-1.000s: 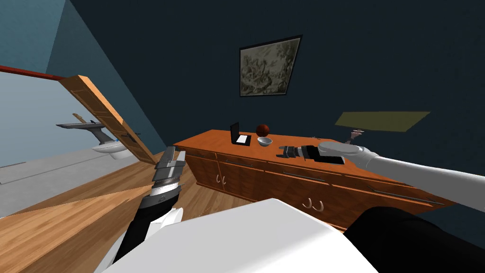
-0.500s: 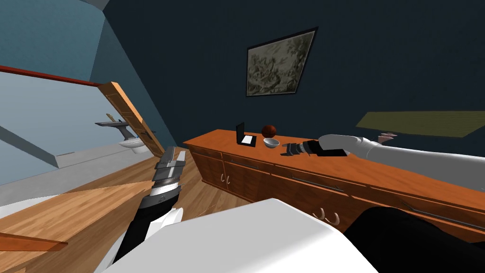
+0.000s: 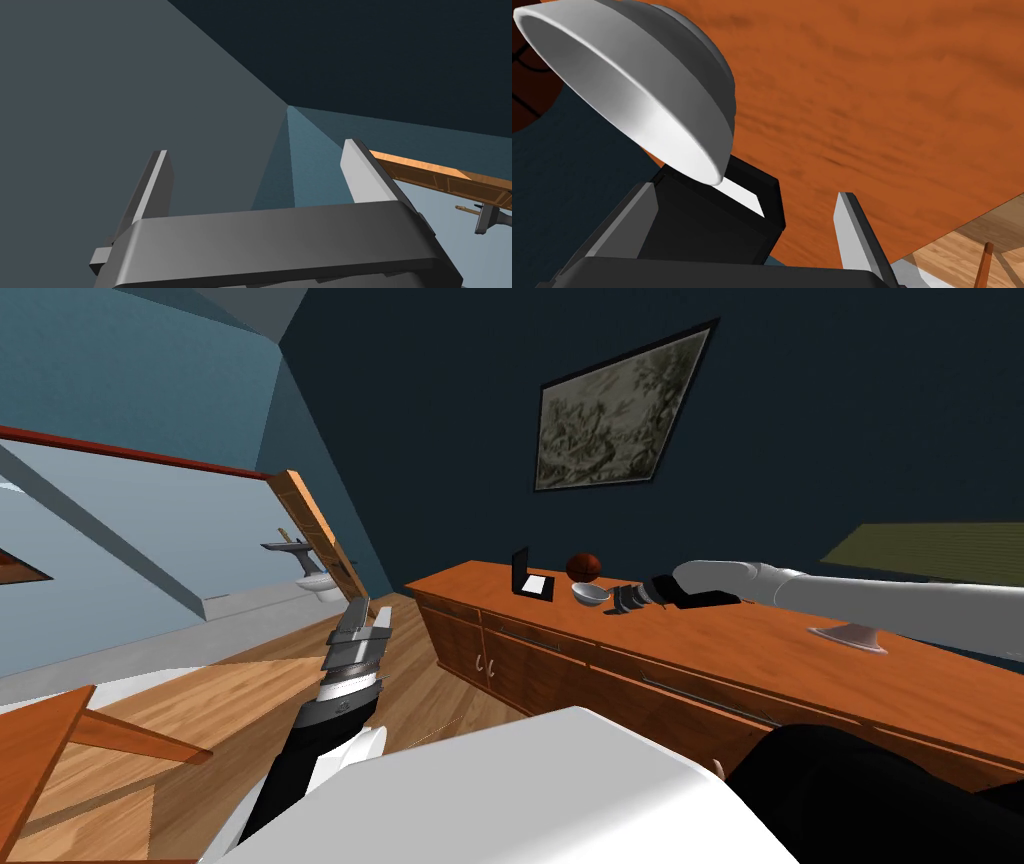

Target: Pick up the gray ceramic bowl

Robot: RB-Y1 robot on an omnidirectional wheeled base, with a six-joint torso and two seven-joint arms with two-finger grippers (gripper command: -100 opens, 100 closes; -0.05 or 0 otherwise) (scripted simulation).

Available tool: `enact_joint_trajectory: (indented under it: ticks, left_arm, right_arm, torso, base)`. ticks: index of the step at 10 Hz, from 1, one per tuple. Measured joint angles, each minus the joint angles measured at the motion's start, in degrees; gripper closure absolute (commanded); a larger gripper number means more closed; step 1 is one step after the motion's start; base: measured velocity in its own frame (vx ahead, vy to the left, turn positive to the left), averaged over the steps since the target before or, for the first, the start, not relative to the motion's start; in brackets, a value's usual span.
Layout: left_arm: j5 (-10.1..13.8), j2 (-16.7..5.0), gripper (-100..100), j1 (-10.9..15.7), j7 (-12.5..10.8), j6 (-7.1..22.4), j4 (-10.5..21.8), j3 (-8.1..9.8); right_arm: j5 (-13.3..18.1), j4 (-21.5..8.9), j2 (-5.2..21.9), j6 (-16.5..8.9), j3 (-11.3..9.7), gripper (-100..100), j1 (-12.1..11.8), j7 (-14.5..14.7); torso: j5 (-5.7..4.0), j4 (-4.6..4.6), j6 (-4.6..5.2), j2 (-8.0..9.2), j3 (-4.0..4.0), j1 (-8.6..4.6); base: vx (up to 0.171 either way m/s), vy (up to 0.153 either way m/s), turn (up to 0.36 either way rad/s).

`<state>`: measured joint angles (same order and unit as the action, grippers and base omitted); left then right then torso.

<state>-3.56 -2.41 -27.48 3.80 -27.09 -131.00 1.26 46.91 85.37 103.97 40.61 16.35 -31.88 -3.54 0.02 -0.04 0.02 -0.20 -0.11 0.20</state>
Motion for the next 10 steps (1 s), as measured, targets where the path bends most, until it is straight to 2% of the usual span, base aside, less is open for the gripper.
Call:
enact_joint_trajectory:
  ticks: [2,3,5,6,8,9,10]
  left_arm:
    - [0.0,0.0,0,0.0,0.0,0.0,0.0,0.00]
    - [0.0,0.0,0,0.0,0.0,0.0,0.0,0.00]
    - [0.0,0.0,0,0.0,0.0,0.0,0.0,0.01]
    - [0.0,0.0,0,0.0,0.0,0.0,0.0,0.00]
    - [0.0,0.0,0,0.0,0.0,0.0,0.0,0.00]
    - [0.0,0.0,0,0.0,0.0,0.0,0.0,0.01]
    - [0.0,0.0,0,0.0,0.0,0.0,0.0,0.01]
  right_arm:
    - [-0.2,-2.4,2.8,0.4,-2.6,-100,1.4,1.1]
    - [4.9,-3.0,1.6,2.0,0.2,-100,0.2,-0.4]
    - [3.5,-4.1,3.5,2.2,-1.6,-100,0.6,0.3]
    - [4.3,-5.3,4.8,2.4,-2.5,-100,0.3,0.8]
    - [8.5,-7.1,5.5,4.4,-3.0,-100,-0.4,0.1]
    - [11.1,-7.3,4.7,5.6,-3.0,-100,-0.5,-0.5]
    - [9.1,-7.8,6.1,5.1,-4.4,-100,-1.3,0.3]
  torso:
    - [-0.01,0.02,0.03,0.07,0.04,-0.04]
    - [-0.02,0.01,0.03,0.04,0.03,-0.03]
    - [-0.03,0.04,0.08,0.16,0.09,-0.10]
    - [-0.02,0.02,0.01,0.10,0.06,-0.06]
    - [-0.01,0.00,0.06,0.01,0.00,0.01]
    - [-0.02,0.01,0.07,0.02,0.01,-0.05]
    - [-0.03,0.02,0.08,0.09,0.05,-0.10]
  base:
    - [0.040,0.033,0.146]
    - [0.035,0.028,0.068]
    - [0.022,0.018,0.088]
    - [0.048,0.038,0.238]
    - [0.059,0.038,0.117]
    - [0.031,0.010,0.007]
    - [0.009,0.003,-0.002]
